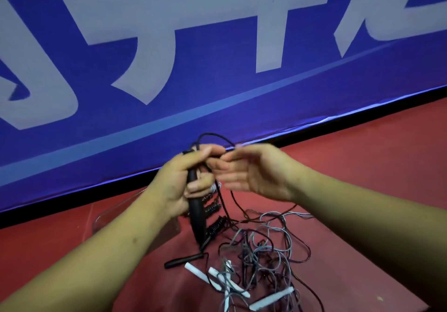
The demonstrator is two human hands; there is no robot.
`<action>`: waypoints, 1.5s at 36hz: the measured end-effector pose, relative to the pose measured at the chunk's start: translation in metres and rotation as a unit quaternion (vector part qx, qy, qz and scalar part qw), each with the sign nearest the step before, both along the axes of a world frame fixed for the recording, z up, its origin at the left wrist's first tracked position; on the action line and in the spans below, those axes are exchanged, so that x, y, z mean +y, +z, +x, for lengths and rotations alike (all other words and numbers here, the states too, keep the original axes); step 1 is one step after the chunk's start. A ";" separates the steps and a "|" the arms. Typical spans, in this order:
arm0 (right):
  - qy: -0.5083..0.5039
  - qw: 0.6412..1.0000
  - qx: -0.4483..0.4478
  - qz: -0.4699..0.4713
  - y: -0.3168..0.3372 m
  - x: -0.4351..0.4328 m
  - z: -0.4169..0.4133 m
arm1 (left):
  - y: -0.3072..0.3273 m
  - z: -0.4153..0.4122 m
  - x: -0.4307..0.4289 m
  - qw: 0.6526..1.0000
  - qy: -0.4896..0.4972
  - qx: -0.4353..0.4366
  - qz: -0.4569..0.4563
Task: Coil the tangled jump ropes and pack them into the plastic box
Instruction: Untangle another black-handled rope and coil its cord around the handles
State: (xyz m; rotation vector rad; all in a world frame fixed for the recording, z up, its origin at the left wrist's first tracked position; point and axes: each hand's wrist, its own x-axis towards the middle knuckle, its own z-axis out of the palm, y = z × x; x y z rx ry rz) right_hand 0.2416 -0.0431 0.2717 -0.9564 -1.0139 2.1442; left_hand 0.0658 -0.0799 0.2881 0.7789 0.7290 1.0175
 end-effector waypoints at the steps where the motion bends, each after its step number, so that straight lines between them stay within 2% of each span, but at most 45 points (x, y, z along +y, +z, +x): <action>1: 0.060 0.997 -0.033 0.033 -0.003 -0.006 -0.003 | 0.004 -0.001 0.002 1.000 0.009 -0.021 -0.001; 4: 0.176 0.970 -0.115 0.122 -0.007 -0.023 -0.014 | 0.014 -0.005 0.006 0.998 0.036 -0.056 -0.007; 7: 0.202 0.941 -0.189 0.194 -0.009 -0.029 -0.019 | 0.017 -0.011 0.010 0.995 0.074 -0.064 -0.013; 9: 0.184 0.941 -0.192 0.208 -0.010 -0.028 -0.019 | 0.015 -0.016 0.014 0.994 0.100 -0.033 -0.004; 13: 0.031 0.993 -0.022 0.108 0.008 -0.015 -0.013 | -0.004 -0.024 0.013 0.983 0.109 0.146 0.030; 15: -0.052 0.995 0.062 0.063 0.022 -0.008 -0.010 | -0.018 -0.024 0.005 0.976 0.037 0.213 0.028; 17: -0.122 0.985 0.121 0.022 0.030 0.000 -0.007 | -0.029 -0.020 -0.006 0.965 -0.088 0.246 0.029; 19: -0.183 0.970 0.159 -0.015 0.034 0.006 -0.003 | -0.036 -0.012 -0.014 0.939 -0.190 0.280 0.056; 21: -0.225 0.959 0.171 -0.032 0.033 0.012 0.002 | -0.039 -0.005 -0.015 0.931 -0.216 0.287 0.072; 23: -0.229 0.961 0.151 -0.025 0.026 0.017 0.007 | -0.034 0.001 -0.013 0.950 -0.170 0.254 0.058; 26: -0.157 0.986 0.055 0.009 0.015 0.016 0.011 | -0.019 0.006 -0.007 0.986 -0.049 0.158 0.030; 29: 0.006 1.000 0.008 0.019 0.004 0.002 0.007 | -0.004 0.008 -0.002 0.998 0.038 0.044 0.018; 32: 0.174 0.981 -0.055 0.057 -0.009 -0.013 -0.003 | 0.010 0.002 0.006 0.996 0.092 -0.006 0.020; 36: 0.267 0.935 -0.174 0.155 -0.018 -0.030 -0.016 | 0.017 -0.015 0.016 0.988 0.149 -0.021 0.035; 38: 0.242 0.940 -0.183 0.159 -0.018 -0.031 -0.018 | 0.013 -0.024 0.019 0.986 0.160 0.010 0.048; 41: 0.115 0.986 -0.071 0.094 -0.005 -0.023 -0.015 | -0.001 -0.034 0.018 0.983 0.119 0.121 0.069; 44: -0.004 0.997 0.053 0.047 0.017 -0.014 -0.012 | -0.019 -0.038 0.006 0.966 -0.048 0.244 0.077; 46: -0.054 0.993 0.098 0.028 0.027 -0.010 -0.012 | -0.027 -0.032 -0.006 0.929 -0.161 0.326 0.074; 48: -0.098 0.988 0.123 0.010 0.033 -0.006 -0.009 | -0.034 -0.023 -0.015 0.900 -0.229 0.361 0.084; 51: -0.155 0.979 0.130 -0.001 0.035 0.002 -0.002 | -0.035 -0.012 -0.018 0.900 -0.212 0.369 0.095; 54: -0.157 0.981 0.114 0.002 0.028 0.010 0.008 | -0.028 -0.007 -0.013 0.945 -0.109 0.295 0.090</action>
